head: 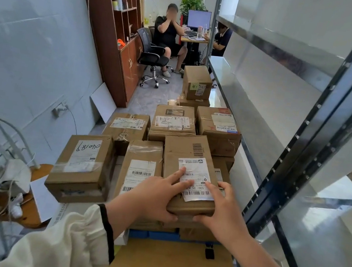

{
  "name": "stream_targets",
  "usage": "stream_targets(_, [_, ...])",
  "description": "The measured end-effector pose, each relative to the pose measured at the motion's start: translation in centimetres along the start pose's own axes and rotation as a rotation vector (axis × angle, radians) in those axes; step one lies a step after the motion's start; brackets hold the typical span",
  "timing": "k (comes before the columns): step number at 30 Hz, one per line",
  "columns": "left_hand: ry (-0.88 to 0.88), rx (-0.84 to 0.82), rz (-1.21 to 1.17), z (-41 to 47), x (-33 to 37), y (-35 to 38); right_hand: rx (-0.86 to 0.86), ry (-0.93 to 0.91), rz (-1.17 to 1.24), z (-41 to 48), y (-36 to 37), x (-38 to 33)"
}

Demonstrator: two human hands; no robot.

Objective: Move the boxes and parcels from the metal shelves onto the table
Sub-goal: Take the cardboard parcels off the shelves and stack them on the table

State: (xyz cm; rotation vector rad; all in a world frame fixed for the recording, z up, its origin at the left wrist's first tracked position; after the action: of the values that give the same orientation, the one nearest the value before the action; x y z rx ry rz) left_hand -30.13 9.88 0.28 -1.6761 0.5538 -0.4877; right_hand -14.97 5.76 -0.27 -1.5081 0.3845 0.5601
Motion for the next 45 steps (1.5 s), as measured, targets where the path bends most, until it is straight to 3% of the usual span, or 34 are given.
stream_targets(45, [-0.028,-0.008,-0.115,-2.5,-3.8,1.2,-0.027,0.032,-0.043,0.4,2.4,-3.8])
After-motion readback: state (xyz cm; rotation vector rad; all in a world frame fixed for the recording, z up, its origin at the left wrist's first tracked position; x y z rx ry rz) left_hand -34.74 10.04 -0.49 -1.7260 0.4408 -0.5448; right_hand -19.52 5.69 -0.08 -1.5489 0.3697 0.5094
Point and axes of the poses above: each hand's wrist, its own z-axis towards the middle knuckle, its own y-axis out of the palm, x = y × z, the point moved 6 cm from there along z, towards the middle knuckle, and after that the axes turned 4 degrees about -y, right-handed, at the moved point
